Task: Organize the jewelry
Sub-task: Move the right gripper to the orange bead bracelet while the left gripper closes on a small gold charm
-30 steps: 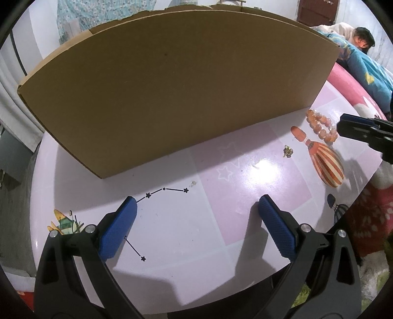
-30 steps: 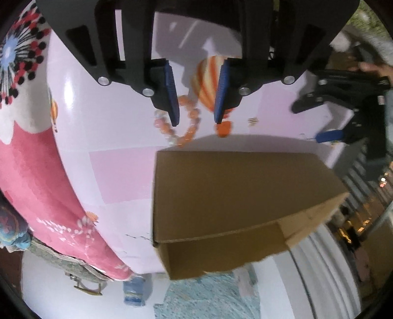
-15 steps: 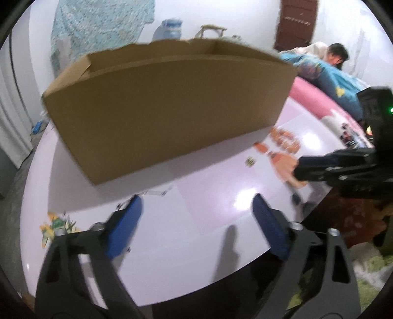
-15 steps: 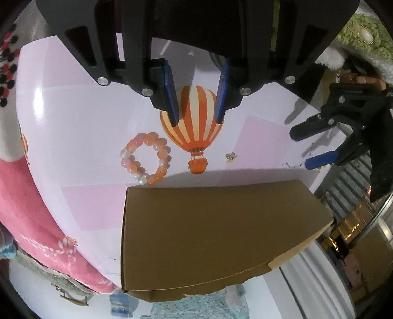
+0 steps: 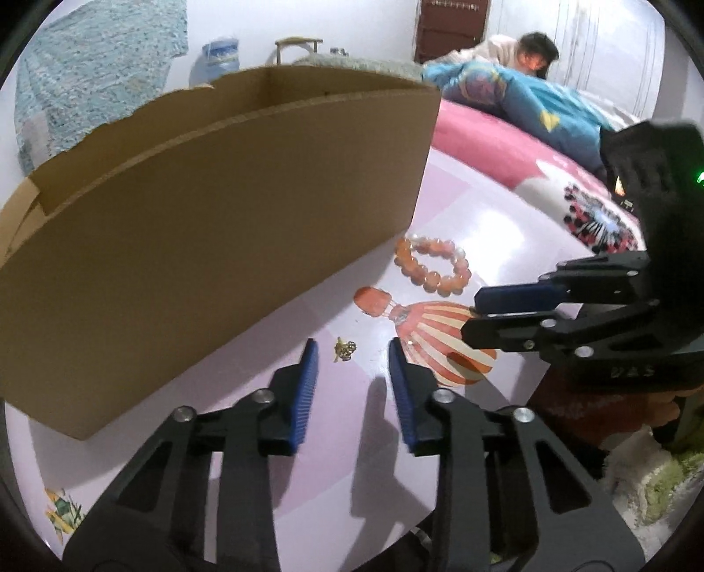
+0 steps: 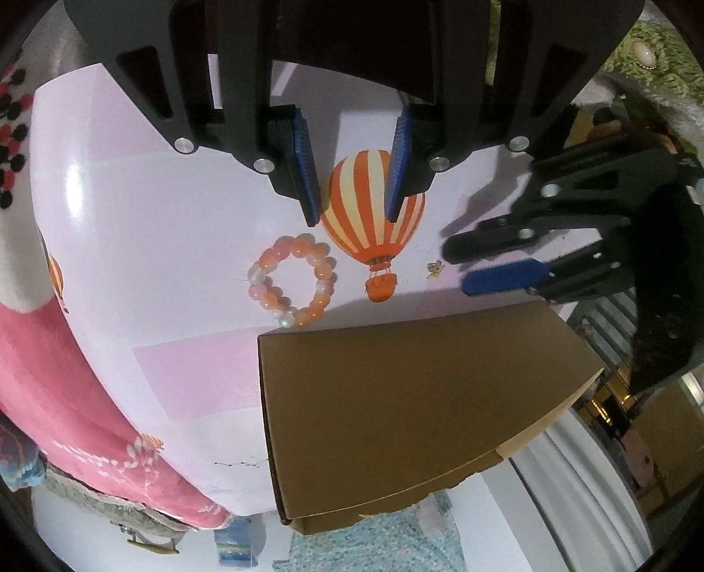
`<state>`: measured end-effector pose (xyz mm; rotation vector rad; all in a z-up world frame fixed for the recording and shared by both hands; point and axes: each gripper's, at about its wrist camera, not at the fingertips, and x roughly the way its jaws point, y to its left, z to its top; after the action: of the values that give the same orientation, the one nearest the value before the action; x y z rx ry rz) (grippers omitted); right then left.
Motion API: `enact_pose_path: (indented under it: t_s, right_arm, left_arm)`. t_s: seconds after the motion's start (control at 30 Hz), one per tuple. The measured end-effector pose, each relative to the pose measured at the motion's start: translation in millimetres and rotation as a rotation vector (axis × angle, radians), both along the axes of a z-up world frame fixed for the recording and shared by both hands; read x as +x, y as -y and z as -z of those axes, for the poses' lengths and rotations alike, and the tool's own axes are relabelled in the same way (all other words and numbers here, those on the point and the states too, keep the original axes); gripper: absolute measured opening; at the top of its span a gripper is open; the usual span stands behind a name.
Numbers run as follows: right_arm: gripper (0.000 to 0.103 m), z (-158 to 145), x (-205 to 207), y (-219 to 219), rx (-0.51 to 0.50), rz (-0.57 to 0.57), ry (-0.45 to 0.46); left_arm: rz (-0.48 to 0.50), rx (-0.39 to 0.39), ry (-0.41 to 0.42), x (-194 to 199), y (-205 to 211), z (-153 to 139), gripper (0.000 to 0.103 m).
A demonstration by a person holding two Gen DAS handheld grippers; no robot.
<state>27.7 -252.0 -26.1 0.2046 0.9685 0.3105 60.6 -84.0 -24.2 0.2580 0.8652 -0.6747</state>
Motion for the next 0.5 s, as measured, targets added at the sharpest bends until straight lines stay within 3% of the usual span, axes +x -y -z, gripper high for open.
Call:
enact_pose_path:
  t_s: [0.07, 0.33, 0.5]
  right_arm:
    - [0.030, 0, 0, -1, 0.002, -0.003, 0.003]
    - [0.030, 0, 0, 1, 0.020, -0.005, 0.006]
    - [0.030, 1, 3, 3, 0.027, -0.004, 0.008]
  left_arm:
    - [0.003, 0.007, -0.014, 3, 3, 4, 0.021]
    - [0.012, 0.050, -0.021, 10, 9, 7, 0.018]
    - [0.006, 0.081, -0.005, 14, 10, 7, 0.005]
